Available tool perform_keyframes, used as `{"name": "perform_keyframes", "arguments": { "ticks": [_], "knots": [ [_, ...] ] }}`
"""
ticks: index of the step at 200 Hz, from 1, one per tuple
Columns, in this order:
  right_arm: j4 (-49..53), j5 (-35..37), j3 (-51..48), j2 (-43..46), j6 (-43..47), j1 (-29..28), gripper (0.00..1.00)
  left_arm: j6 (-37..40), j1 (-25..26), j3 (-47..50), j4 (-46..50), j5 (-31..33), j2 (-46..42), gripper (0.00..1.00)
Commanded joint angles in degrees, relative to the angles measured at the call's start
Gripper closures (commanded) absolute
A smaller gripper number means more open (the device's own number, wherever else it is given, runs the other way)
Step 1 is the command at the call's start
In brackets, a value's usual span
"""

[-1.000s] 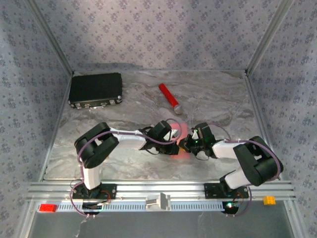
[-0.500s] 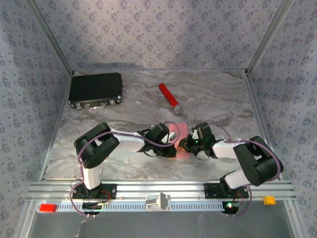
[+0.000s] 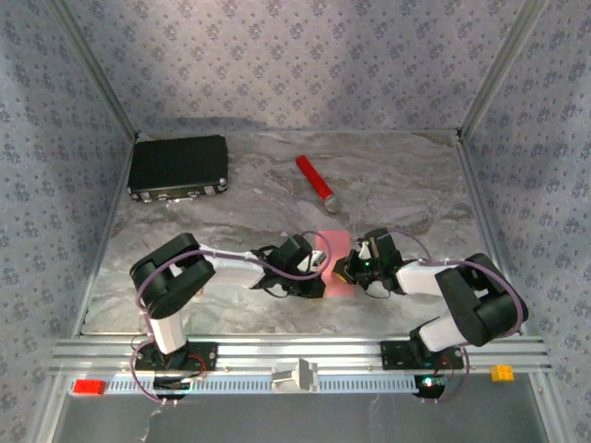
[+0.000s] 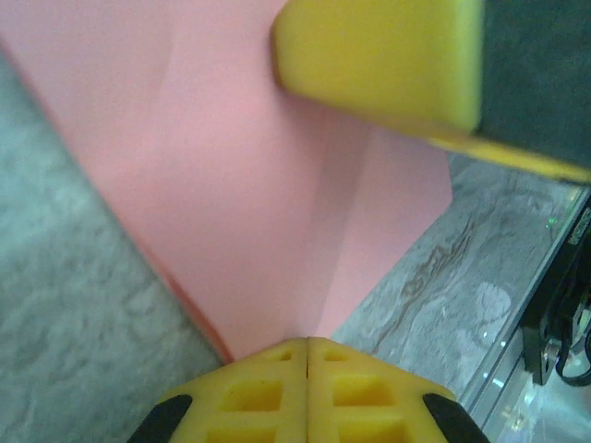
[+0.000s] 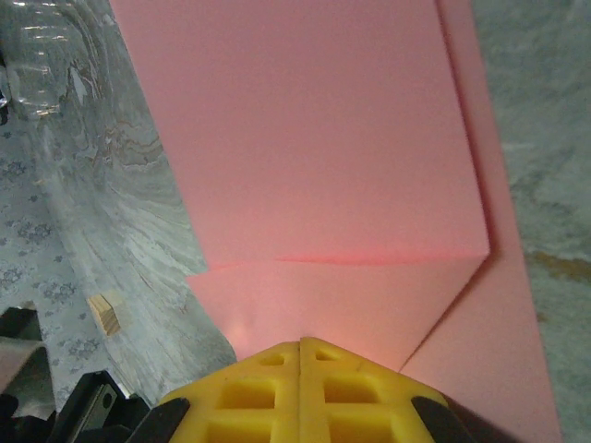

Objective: Fold a paper plane with a square sheet of paper (pick it up from the middle)
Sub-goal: Fold the triangle a second time at the center of the table.

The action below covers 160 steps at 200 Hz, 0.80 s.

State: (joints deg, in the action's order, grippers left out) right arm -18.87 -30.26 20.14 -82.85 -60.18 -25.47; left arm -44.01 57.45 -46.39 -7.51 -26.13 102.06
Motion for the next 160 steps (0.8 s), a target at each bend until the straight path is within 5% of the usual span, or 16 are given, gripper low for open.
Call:
{"name": "perform_keyframes", "arguments": {
  "ticks": [1,63,160],
  "knots": [
    [4.64,2.31,-0.35,0.06,0.78,0.67,0.98,1.21,0.64,0.67,4.08,-0.46,-2.01,0.94],
    [4.63,1.92,0.07,0.05,0.78,0.63,0.98,0.94,0.28,-1.16,0.92,2.68,-7.23,0.94],
    [4.63,0.72,0.49,0.10,0.78,0.77,0.98,0.85,-1.05,-7.48,2.42,1.06,5.87,0.97]
  ]
}}
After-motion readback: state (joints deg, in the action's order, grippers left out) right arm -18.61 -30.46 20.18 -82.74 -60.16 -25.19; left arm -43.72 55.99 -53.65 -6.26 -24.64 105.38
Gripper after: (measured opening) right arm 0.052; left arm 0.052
